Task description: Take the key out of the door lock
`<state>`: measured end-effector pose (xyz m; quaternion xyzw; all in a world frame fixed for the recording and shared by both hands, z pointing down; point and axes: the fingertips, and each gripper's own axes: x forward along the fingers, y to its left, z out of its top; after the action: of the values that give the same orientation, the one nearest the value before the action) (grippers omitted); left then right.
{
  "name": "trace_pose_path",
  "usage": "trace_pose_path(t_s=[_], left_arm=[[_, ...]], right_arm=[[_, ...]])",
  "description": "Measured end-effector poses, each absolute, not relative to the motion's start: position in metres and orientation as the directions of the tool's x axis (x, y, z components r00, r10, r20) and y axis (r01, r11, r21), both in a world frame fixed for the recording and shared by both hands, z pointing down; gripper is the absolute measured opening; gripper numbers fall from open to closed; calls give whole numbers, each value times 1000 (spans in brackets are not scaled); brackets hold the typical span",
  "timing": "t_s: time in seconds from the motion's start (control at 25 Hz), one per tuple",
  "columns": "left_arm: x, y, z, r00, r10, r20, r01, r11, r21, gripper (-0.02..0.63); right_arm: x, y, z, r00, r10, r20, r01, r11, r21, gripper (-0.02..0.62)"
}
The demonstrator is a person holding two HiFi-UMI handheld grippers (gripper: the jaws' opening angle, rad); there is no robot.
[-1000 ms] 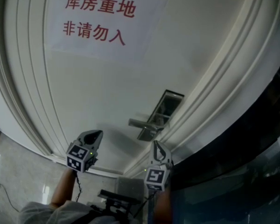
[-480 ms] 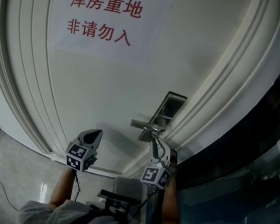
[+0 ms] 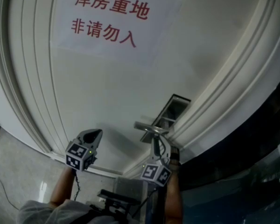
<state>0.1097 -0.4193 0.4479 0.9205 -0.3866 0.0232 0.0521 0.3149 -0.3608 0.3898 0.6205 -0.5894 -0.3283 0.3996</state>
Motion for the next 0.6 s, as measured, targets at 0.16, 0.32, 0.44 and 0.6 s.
trace_pose_path(t_s=[0.16, 0.32, 0.44, 0.6], left_arm=[[105, -422, 448, 693, -716, 82, -721, -688, 79, 5], [103, -424, 448, 692, -717, 80, -722, -687, 80, 5], [103, -425, 449, 693, -717, 81, -721, -688, 80, 5], [102, -424, 449, 692, -718, 79, -722, -687, 83, 5]], right_arm=[[314, -364, 389, 94, -994, 59, -451, 11, 893, 89], [313, -365, 388, 93, -994, 51, -437, 5, 899, 89], [313, -365, 388, 94, -994, 50, -409, 7, 912, 89], [313, -365, 389, 104, -993, 52, -376, 9, 927, 51]])
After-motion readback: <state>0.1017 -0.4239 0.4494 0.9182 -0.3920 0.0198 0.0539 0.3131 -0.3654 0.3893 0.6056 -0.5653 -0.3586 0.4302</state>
